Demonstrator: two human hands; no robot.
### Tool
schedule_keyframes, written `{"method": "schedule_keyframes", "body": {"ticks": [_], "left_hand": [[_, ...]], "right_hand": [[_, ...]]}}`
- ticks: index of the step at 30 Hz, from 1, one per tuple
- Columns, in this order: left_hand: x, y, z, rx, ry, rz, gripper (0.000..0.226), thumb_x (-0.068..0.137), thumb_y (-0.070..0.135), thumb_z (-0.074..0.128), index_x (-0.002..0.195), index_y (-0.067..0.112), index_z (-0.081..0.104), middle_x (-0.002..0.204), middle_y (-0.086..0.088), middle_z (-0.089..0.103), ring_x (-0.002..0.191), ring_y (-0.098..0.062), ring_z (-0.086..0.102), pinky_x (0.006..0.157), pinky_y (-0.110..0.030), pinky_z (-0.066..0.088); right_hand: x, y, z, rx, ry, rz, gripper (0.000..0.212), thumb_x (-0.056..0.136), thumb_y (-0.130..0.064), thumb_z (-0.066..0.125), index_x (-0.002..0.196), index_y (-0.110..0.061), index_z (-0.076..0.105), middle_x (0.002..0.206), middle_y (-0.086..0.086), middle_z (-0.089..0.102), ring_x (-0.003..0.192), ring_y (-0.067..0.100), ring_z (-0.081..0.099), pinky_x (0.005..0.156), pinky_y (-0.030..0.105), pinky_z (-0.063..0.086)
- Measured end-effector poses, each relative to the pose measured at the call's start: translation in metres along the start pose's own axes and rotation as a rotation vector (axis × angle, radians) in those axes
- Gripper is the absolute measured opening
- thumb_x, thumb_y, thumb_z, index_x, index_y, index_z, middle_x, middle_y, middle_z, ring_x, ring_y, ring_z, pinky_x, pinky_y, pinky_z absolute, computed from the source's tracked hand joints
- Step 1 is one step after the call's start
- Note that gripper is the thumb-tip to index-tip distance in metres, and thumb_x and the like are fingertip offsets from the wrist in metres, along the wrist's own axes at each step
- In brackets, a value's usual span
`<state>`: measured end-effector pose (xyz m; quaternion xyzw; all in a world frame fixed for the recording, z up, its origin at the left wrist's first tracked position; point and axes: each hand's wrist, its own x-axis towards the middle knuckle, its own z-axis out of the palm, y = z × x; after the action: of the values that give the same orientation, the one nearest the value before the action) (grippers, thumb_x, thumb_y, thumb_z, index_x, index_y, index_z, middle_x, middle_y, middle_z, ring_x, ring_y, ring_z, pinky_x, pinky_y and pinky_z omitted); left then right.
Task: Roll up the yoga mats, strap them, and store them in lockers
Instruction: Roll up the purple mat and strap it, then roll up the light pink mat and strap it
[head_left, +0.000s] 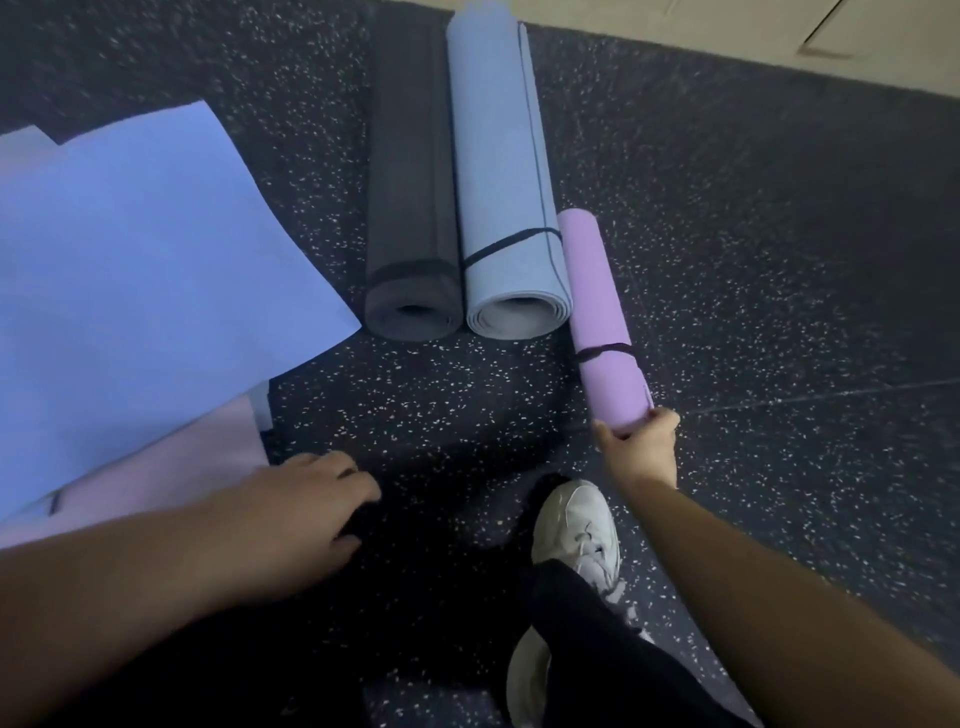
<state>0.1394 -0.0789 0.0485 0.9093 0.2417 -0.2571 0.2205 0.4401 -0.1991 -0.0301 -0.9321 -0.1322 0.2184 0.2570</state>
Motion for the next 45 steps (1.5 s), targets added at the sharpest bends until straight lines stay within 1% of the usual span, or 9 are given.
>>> {"method": "schedule_keyframes", "body": {"ticks": [6, 14, 21, 25, 28, 35, 39, 42, 45], "left_hand": [[0.029, -0.008, 0.035, -0.003, -0.083, 0.079, 0.048, 0.096, 0.041, 0.044, 0.142, 0.033, 0.03, 0.142, 0.01, 0.032, 0.13, -0.011, 0.033, 0.106, -0.029, 0.035], [0.033, -0.07, 0.058, 0.048, -0.085, -0.06, 0.046, 0.096, 0.038, 0.044, 0.14, 0.029, 0.033, 0.142, 0.006, 0.031, 0.128, -0.014, 0.038, 0.103, -0.031, 0.038], [0.025, -0.107, 0.073, 0.202, -0.168, -0.174, 0.047, 0.098, 0.033, 0.039, 0.144, 0.026, 0.027, 0.154, -0.003, 0.018, 0.137, -0.022, 0.029, 0.104, -0.034, 0.037], [0.025, -0.14, 0.093, 0.153, 0.042, -0.224, 0.055, 0.092, 0.03, 0.053, 0.143, 0.023, 0.036, 0.157, -0.01, 0.019, 0.144, -0.028, 0.02, 0.108, -0.041, 0.034], [0.018, -0.173, 0.108, 0.139, 0.304, -0.211, 0.067, 0.056, 0.015, 0.088, 0.118, 0.008, 0.064, 0.131, -0.025, 0.054, 0.121, -0.046, 0.052, 0.082, -0.058, 0.051], [-0.028, -0.245, 0.149, 0.121, 0.493, -0.429, 0.077, 0.066, 0.016, 0.082, 0.132, 0.011, 0.042, 0.135, -0.019, 0.044, 0.121, -0.044, 0.046, 0.072, -0.067, 0.045], [-0.038, -0.262, 0.146, 0.105, 0.427, -0.491, 0.101, 0.047, 0.019, 0.094, 0.132, 0.016, 0.041, 0.135, -0.022, 0.041, 0.117, -0.051, 0.047, 0.067, -0.067, 0.045], [-0.031, -0.26, 0.14, 0.16, 0.346, -0.487, 0.09, 0.05, 0.001, 0.083, 0.131, 0.011, 0.045, 0.134, -0.026, 0.046, 0.112, -0.059, 0.047, 0.065, -0.066, 0.047], [-0.026, -0.249, 0.13, 0.129, 0.381, -0.535, 0.071, 0.067, -0.008, 0.062, 0.135, 0.009, 0.049, 0.14, -0.019, 0.045, 0.122, -0.051, 0.041, 0.079, -0.06, 0.047]], "right_hand": [[0.017, 0.005, 0.021, -0.142, -0.047, 0.165, 0.064, 0.08, -0.015, 0.071, 0.127, 0.0, 0.03, 0.132, 0.025, 0.038, 0.112, 0.042, 0.049, 0.093, 0.045, 0.042], [0.007, 0.011, 0.039, -0.462, -0.112, 0.103, 0.057, 0.089, -0.017, 0.055, 0.138, -0.004, 0.028, 0.151, 0.017, 0.017, 0.121, 0.043, 0.044, 0.098, 0.046, 0.038], [-0.018, 0.003, 0.062, -0.694, -0.045, 0.068, 0.082, 0.083, -0.032, 0.063, 0.145, -0.019, 0.011, 0.155, 0.007, 0.007, 0.142, 0.03, 0.011, 0.11, 0.045, 0.026], [-0.037, -0.009, 0.083, -0.775, -0.178, -0.11, 0.087, 0.087, -0.033, 0.056, 0.151, -0.017, 0.0, 0.159, 0.007, -0.006, 0.146, 0.028, -0.007, 0.117, 0.046, 0.011], [-0.058, -0.023, 0.097, -0.828, -0.309, -0.316, 0.088, 0.087, -0.029, 0.055, 0.152, -0.017, -0.002, 0.16, 0.006, -0.01, 0.146, 0.026, -0.012, 0.119, 0.044, 0.006], [-0.101, -0.047, 0.123, -0.669, -0.579, -0.635, 0.079, 0.087, -0.022, 0.058, 0.151, -0.017, 0.012, 0.158, 0.004, 0.008, 0.145, 0.024, 0.011, 0.118, 0.035, 0.017], [-0.113, -0.046, 0.128, -0.605, -0.649, -0.676, 0.075, 0.089, -0.02, 0.057, 0.151, -0.019, 0.014, 0.154, 0.0, 0.018, 0.141, 0.019, 0.023, 0.113, 0.028, 0.023], [-0.117, -0.04, 0.131, -0.616, -0.687, -0.679, 0.074, 0.09, -0.022, 0.057, 0.15, -0.02, 0.014, 0.153, -0.001, 0.02, 0.139, 0.018, 0.027, 0.111, 0.026, 0.024], [-0.117, -0.039, 0.135, -0.675, -0.735, -0.727, 0.073, 0.091, -0.025, 0.056, 0.15, -0.021, 0.013, 0.153, -0.003, 0.019, 0.138, 0.016, 0.028, 0.111, 0.024, 0.025]]}}
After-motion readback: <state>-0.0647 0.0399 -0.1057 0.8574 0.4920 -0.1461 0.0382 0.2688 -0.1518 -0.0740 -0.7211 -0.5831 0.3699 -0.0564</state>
